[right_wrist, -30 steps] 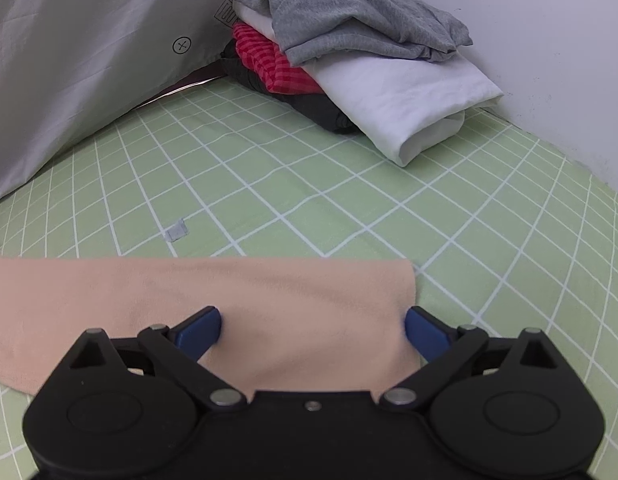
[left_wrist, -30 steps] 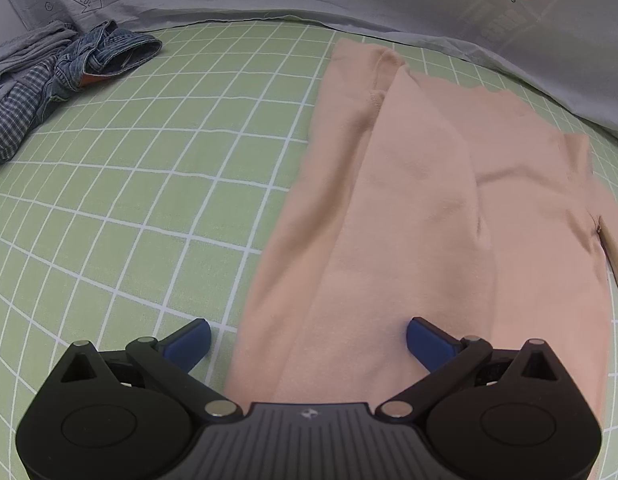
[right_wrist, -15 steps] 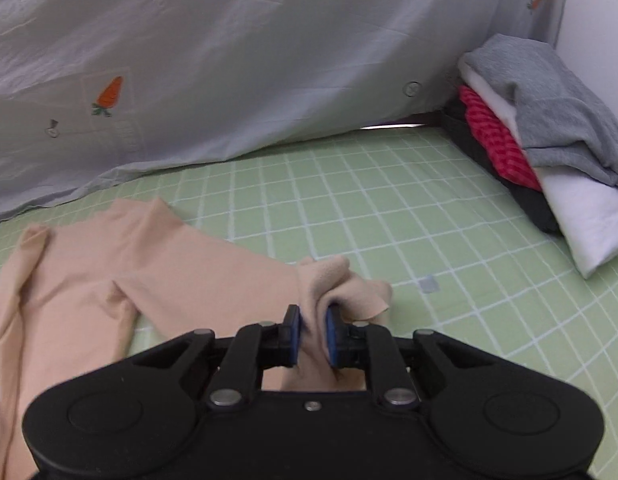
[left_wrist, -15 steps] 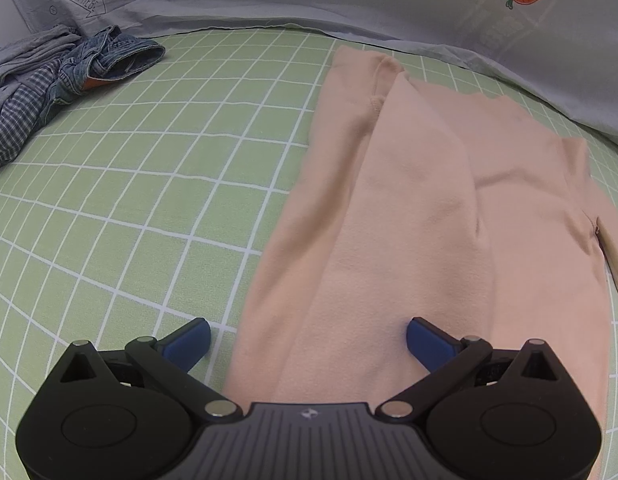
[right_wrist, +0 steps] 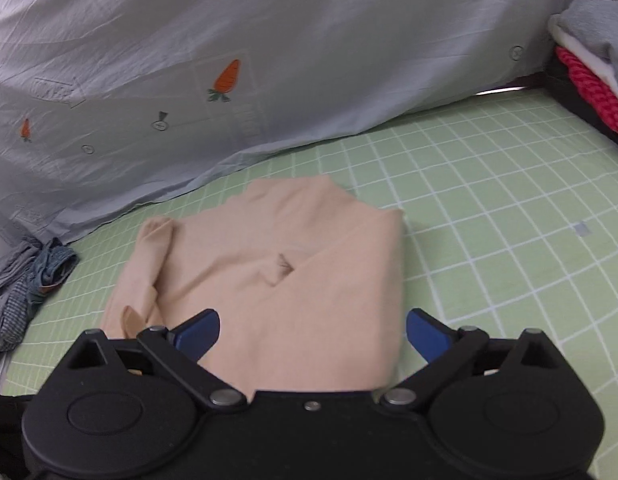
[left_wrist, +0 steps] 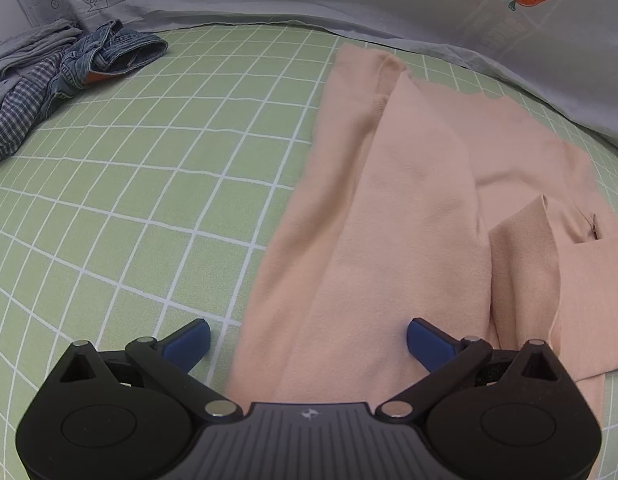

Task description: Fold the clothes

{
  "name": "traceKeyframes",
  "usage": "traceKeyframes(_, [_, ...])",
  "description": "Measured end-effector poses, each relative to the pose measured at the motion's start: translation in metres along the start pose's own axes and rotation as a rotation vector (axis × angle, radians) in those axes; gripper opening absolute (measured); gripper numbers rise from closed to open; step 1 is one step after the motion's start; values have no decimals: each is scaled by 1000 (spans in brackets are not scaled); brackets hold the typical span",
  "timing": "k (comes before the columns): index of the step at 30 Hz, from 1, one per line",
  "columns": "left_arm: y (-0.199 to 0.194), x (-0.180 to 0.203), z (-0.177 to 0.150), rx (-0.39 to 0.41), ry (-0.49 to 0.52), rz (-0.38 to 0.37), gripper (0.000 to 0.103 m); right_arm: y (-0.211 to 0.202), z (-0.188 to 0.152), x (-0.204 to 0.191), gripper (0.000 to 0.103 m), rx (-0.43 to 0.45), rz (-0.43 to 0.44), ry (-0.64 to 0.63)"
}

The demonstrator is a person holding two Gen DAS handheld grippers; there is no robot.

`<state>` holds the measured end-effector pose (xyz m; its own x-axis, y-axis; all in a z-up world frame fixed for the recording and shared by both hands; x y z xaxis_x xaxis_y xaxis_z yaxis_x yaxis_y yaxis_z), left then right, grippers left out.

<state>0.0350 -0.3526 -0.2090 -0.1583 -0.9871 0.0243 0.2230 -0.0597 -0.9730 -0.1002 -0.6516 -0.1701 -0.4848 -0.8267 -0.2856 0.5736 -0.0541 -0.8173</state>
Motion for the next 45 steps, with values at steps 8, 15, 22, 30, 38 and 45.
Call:
traceKeyframes(8, [-57,17,2,147,44,-32,102,-21,-39,89,102,-55,-307,159])
traceKeyframes(15, [-69,59,4,144,157,-185,80,-22,-38,100,102,-46,-287,197])
traceKeyframes(22, [-40,96,0,71,283,-201,29,-8,-37,70,101,-93,-262,63])
traceKeyframes(30, [-68,78,21,174,262,-269,3,1,-37,52,102,-128,-288,-34])
traceKeyframes(38, [-106,-25,109,400,6,-233,3,14,-37,34,101,-178,-309,-123])
traceKeyframes(45, [-90,-160,164,507,-350,-43,5,20,-33,17,101,-190,-338,-189])
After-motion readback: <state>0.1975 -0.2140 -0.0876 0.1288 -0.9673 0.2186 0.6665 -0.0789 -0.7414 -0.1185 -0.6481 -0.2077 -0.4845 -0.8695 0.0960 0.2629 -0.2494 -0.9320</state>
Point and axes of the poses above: each gripper's, at about its wrist camera, not at the fingertips, and y roughly the way its jaws point, x to its right, z to its top, the point moved 6 cm from there along y, roughly the way its jaws point, and after that the axes turned 12 degrees about -x, right-handed, at the moved point
